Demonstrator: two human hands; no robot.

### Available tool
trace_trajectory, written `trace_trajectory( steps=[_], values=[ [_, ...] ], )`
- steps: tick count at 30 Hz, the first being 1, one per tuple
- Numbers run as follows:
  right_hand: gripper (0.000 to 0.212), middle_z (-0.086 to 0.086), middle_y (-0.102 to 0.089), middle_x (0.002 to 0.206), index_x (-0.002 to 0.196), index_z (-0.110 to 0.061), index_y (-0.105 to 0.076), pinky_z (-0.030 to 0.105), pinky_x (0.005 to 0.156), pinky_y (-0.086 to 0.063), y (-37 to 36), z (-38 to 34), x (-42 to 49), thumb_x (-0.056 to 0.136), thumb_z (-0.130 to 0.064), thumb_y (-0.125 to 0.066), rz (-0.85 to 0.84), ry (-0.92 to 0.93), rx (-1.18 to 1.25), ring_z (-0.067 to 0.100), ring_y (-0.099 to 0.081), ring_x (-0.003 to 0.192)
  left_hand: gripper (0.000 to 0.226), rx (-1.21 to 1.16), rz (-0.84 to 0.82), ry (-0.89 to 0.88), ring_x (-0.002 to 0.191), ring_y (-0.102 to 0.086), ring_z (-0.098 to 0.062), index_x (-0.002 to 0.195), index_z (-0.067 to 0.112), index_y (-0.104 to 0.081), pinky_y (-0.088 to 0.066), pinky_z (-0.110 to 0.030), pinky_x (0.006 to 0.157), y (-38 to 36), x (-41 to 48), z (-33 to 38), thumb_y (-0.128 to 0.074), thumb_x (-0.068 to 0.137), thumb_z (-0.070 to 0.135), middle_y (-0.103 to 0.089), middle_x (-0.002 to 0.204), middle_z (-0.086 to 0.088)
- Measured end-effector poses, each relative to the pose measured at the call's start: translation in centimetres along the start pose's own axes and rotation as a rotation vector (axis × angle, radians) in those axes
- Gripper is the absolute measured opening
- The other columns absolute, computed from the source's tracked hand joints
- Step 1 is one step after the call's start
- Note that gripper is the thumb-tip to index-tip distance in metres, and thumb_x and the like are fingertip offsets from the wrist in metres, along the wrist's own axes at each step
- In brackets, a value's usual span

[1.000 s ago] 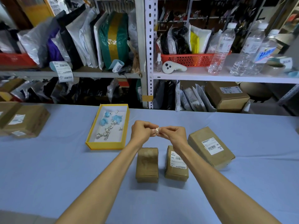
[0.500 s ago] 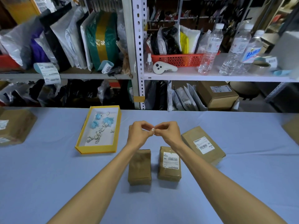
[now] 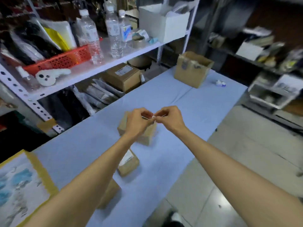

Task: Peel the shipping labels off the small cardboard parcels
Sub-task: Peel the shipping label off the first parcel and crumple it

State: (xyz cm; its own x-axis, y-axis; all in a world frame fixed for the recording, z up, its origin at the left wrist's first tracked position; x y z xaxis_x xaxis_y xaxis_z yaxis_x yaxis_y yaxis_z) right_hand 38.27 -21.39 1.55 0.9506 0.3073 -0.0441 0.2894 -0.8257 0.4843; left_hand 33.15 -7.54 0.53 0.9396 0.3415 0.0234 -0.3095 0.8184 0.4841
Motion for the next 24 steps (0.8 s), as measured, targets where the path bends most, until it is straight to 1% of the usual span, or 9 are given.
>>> trace_trajectory(
  steps=[1, 4, 8, 10, 13, 16, 20, 22, 24],
  values=[
    [0.006, 0.009, -0.073, 0.074, 0.077, -0.006, -0.076, 0.013, 0.057, -0.047, 2.4, 0.9, -0.2, 0.072, -0.008, -0.077, 0.044, -0.023, 0.0, 0.015, -0.067, 0.067, 0.013, -0.001, -0.034, -0.036, 0.07, -0.07, -0.012, 0.085, 0.008, -0.073, -0.057, -0.03, 0.07, -2.0, 0.4, 1.6, -0.077, 0.074, 0.014, -0.074, 0.078, -0.003],
    [0.004, 0.013, -0.073, 0.073, 0.075, -0.006, -0.075, 0.032, 0.067, -0.056, 8.0, 2.7, -1.1, 0.071, -0.006, -0.077, 0.136, -0.053, 0.005, 0.018, -0.067, 0.065, 0.009, -0.021, -0.095, -0.11, 0.07, -0.07, -0.012, 0.081, 0.011, -0.072, -0.058, -0.033, 0.071, -6.7, 0.7, 5.6, -0.076, 0.073, 0.013, -0.072, 0.074, -0.001],
    [0.006, 0.018, -0.073, 0.074, 0.075, -0.001, -0.074, 0.038, 0.065, -0.055, 11.8, 3.8, -1.3, 0.072, -0.006, -0.076, 0.181, -0.067, -0.017, 0.028, -0.07, 0.07, 0.011, -0.058, -0.113, -0.114, 0.071, -0.07, -0.013, 0.086, 0.008, -0.073, -0.059, -0.031, 0.072, -10.1, 1.0, 7.6, -0.076, 0.076, 0.009, -0.072, 0.077, -0.002],
    [0.006, 0.017, -0.073, 0.073, 0.075, -0.001, -0.074, 0.038, 0.066, -0.056, 13.1, 4.1, -0.7, 0.072, -0.006, -0.077, 0.198, -0.057, -0.01, 0.03, -0.071, 0.074, 0.011, -0.066, -0.122, -0.126, 0.07, -0.07, -0.012, 0.087, 0.007, -0.073, -0.058, -0.027, 0.071, -11.2, 1.7, 8.4, -0.076, 0.077, 0.009, -0.072, 0.078, -0.003],
    [0.006, 0.015, -0.073, 0.073, 0.075, -0.002, -0.075, 0.039, 0.067, -0.057, 14.5, 4.9, 1.4, 0.072, -0.006, -0.077, 0.179, -0.046, -0.028, 0.029, -0.072, 0.074, 0.009, -0.068, -0.1, -0.122, 0.068, -0.067, -0.008, 0.086, 0.006, -0.073, -0.057, -0.024, 0.068, -12.5, 3.2, 9.5, -0.075, 0.077, 0.007, -0.071, 0.075, -0.002],
    [0.004, 0.014, -0.073, 0.072, 0.074, -0.003, -0.075, 0.038, 0.067, -0.057, 16.2, 5.9, 4.6, 0.072, -0.006, -0.077, 0.155, -0.026, -0.031, 0.028, -0.072, 0.073, 0.008, -0.054, -0.07, -0.114, 0.07, -0.068, -0.013, 0.085, 0.007, -0.072, -0.057, -0.024, 0.067, -14.3, 5.5, 10.4, -0.075, 0.078, 0.005, -0.07, 0.076, -0.002],
    [0.004, 0.01, -0.07, 0.068, 0.074, -0.001, -0.074, 0.029, 0.062, -0.053, 18.4, 6.6, 9.5, 0.072, -0.004, -0.077, 0.079, 0.029, -0.043, 0.02, -0.067, 0.065, 0.01, -0.046, 0.031, -0.073, 0.074, -0.068, -0.015, 0.088, 0.006, -0.073, -0.057, -0.025, 0.069, -16.5, 9.0, 11.8, -0.074, 0.078, 0.005, -0.073, 0.081, -0.006],
    [0.004, 0.009, -0.069, 0.067, 0.074, 0.001, -0.073, 0.028, 0.061, -0.052, 19.6, 6.7, 11.6, 0.072, -0.002, -0.076, 0.047, 0.05, -0.039, 0.017, -0.064, 0.062, 0.01, -0.037, 0.074, -0.045, 0.075, -0.069, -0.016, 0.089, 0.006, -0.073, -0.058, -0.027, 0.07, -17.5, 10.4, 12.5, -0.074, 0.079, 0.005, -0.073, 0.082, -0.006],
    [0.003, 0.009, -0.07, 0.069, 0.074, 0.0, -0.074, 0.025, 0.059, -0.051, 20.3, 6.6, 13.5, 0.073, -0.002, -0.076, 0.014, 0.076, -0.042, 0.014, -0.063, 0.061, 0.01, -0.032, 0.108, -0.018, 0.077, -0.07, -0.017, 0.089, 0.006, -0.073, -0.059, -0.029, 0.07, -18.1, 11.7, 12.9, -0.073, 0.079, 0.006, -0.073, 0.083, -0.006]
  ],
)
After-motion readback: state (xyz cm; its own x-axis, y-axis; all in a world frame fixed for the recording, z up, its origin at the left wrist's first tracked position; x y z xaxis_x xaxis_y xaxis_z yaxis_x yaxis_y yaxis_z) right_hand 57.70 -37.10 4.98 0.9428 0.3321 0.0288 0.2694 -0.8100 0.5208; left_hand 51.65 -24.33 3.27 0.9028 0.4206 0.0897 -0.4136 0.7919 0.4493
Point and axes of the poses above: each hand's wrist, its own x-axis towards the middle knuckle, its own y-axis out of the back of the hand, z = x × y, the point moved 9 cm from there along x, towards the middle knuckle
